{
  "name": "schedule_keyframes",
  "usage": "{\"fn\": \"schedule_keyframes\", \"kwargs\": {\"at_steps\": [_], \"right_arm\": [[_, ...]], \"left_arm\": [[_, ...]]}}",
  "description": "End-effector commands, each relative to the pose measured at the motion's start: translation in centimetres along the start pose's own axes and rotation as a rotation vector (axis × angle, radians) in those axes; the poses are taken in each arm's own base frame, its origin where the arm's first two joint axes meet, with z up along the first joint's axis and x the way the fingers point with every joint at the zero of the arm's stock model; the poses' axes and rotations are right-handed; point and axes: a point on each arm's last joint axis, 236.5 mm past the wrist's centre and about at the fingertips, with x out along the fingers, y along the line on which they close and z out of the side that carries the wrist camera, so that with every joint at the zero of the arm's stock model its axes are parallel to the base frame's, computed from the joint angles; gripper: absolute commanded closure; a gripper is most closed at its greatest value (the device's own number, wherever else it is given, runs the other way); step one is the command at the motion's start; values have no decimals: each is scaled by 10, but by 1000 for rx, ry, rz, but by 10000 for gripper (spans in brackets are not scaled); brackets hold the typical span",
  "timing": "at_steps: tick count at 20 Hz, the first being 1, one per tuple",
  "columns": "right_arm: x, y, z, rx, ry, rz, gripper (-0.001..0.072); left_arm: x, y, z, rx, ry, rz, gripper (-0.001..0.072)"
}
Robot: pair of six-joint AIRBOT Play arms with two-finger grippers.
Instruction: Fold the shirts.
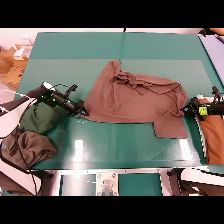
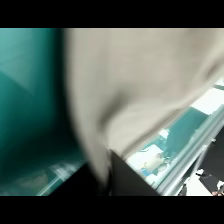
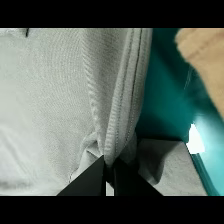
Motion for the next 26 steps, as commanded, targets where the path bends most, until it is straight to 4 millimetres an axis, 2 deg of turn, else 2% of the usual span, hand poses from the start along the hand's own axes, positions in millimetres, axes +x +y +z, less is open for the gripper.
{"fn": "schedule_keyframes", "kwargs": {"at_steps": [1, 3, 4, 5, 6, 7, 8, 9, 10, 11, 12, 13, 14, 16, 18, 19, 21, 22, 23, 24, 26], "right_arm": [[0, 0, 0, 0, -1, 2, 690], [0, 5, 1, 6, -6, 21, 690], [-2, 16, 4, 2, -19, 62, 690], [-7, 31, 9, -9, -38, 114, 690], [-19, 54, 18, -30, -70, 182, 690], [-39, 82, 29, -66, -118, 257, 690], [-70, 118, 45, -114, -197, 343, 690], [-108, 155, 60, -169, -295, 425, 690], [-160, 200, 70, -260, -416, 517, 690], [-212, 238, 72, -345, -533, 583, 690], [-268, 274, 68, -436, -661, 632, 690], [-318, 301, 58, -524, -785, 647, 690], [-366, 323, 44, -605, -918, 636, 690], [-445, 353, 6, -719, -1151, 608, 689], [-502, 371, -37, -795, -1343, 566, 689], [-522, 376, -55, -818, -1420, 545, 689], [-548, 382, -84, -842, -1540, 501, 689], [-551, 383, -91, -850, -1567, 483, 690], [-552, 384, -94, -857, -1575, 466, 689], [-550, 384, -95, -862, -1571, 456, 689], [-545, 381, -91, -865, -1557, 432, 689]], "left_arm": [[-1, 0, 2, 2, -7, -13, 684], [-5, -5, 11, 31, -36, -19, 686], [-13, -13, 17, 60, -50, -21, 686], [-25, -26, 25, 100, -74, -23, 686], [-46, -47, 34, 163, -115, -23, 686], [-72, -75, 43, 235, -170, -27, 686], [-109, -112, 52, 332, -256, -24, 686], [-154, -156, 59, 429, -376, -11, 686], [-202, -203, 59, 541, -509, 7, 686], [-255, -255, 49, 655, -662, 24, 685], [-313, -311, 26, 789, -839, 40, 685], [-366, -364, -9, 913, -1013, 50, 685], [-408, -405, -49, 1003, -1162, 51, 685], [-472, -461, -136, 1108, -1434, 18, 685], [-503, -481, -206, 1166, -1615, 25, 684], [-513, -483, -235, 1186, -1682, 55, 684], [-525, -480, -274, 1193, -1769, 125, 684], [-530, -476, -286, 1171, -1800, 150, 684], [-533, -469, -290, 1141, -1812, 186, 684], [-534, -461, -287, 1106, -1809, 218, 684], [-532, -439, -267, 1005, -1762, 286, 684]]}}
